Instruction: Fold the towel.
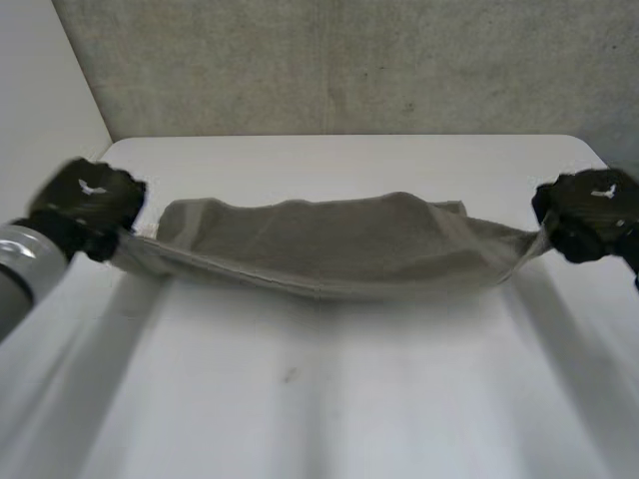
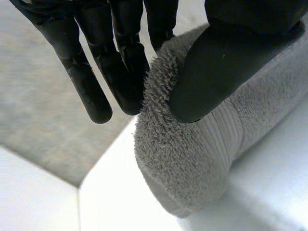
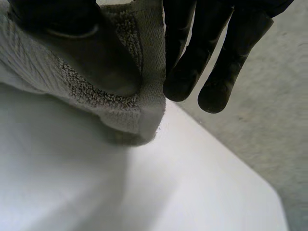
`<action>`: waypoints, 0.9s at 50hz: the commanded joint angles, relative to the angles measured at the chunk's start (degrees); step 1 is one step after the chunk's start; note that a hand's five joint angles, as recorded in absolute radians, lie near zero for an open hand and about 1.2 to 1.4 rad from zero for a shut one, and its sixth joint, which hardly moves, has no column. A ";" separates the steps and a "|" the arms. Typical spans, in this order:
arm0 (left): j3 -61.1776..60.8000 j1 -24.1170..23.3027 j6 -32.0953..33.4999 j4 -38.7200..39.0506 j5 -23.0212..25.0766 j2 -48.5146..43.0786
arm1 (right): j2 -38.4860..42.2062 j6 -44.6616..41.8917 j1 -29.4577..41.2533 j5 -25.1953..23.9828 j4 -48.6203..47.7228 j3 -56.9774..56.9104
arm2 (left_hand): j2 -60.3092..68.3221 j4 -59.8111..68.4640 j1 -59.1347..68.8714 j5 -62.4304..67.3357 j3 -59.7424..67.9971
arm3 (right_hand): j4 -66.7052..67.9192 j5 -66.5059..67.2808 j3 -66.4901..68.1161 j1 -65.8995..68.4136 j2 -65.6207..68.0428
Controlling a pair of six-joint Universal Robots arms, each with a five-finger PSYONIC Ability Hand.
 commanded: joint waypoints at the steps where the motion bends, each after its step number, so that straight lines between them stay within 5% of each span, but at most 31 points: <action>1: -2.74 6.07 -8.37 -0.72 0.33 13.02 | -9.26 1.23 -1.76 2.16 7.04 -2.69 | 10.29 10.30 11.90 11.10 10.39 | 3.02 3.09 3.30 3.16 4.19; 8: 2.69 10.11 -16.18 -8.00 0.59 22.06 | -16.20 1.40 -2.82 2.33 16.86 -13.12 | 10.29 10.30 11.90 11.10 10.39 | 3.02 3.09 3.30 3.16 4.19; 18: 7.46 9.85 -21.82 -12.94 0.51 20.32 | -12.09 0.96 -2.82 2.42 26.01 -24.13 | 10.29 10.30 11.90 11.10 10.39 | 3.02 3.09 3.30 3.16 4.19; 31: 12.11 2.73 -21.82 -12.33 -0.20 -6.93 | 9.90 0.52 3.77 8.57 27.52 -33.98 | 10.29 10.30 11.90 11.10 10.39 | 3.02 3.09 3.30 3.16 4.19; 36: 28.32 -1.93 -22.34 -12.33 -4.67 -21.32 | 20.54 -0.53 10.01 13.58 27.43 -44.53 | 10.29 10.30 11.90 11.10 10.39 | 3.02 3.09 3.30 3.16 4.19; 45: 56.50 -5.27 -27.00 -11.80 -7.14 -32.42 | 36.89 0.44 15.73 20.79 19.61 -76.61 | 10.29 10.30 11.90 11.10 10.39 | 3.02 3.09 3.30 3.16 4.19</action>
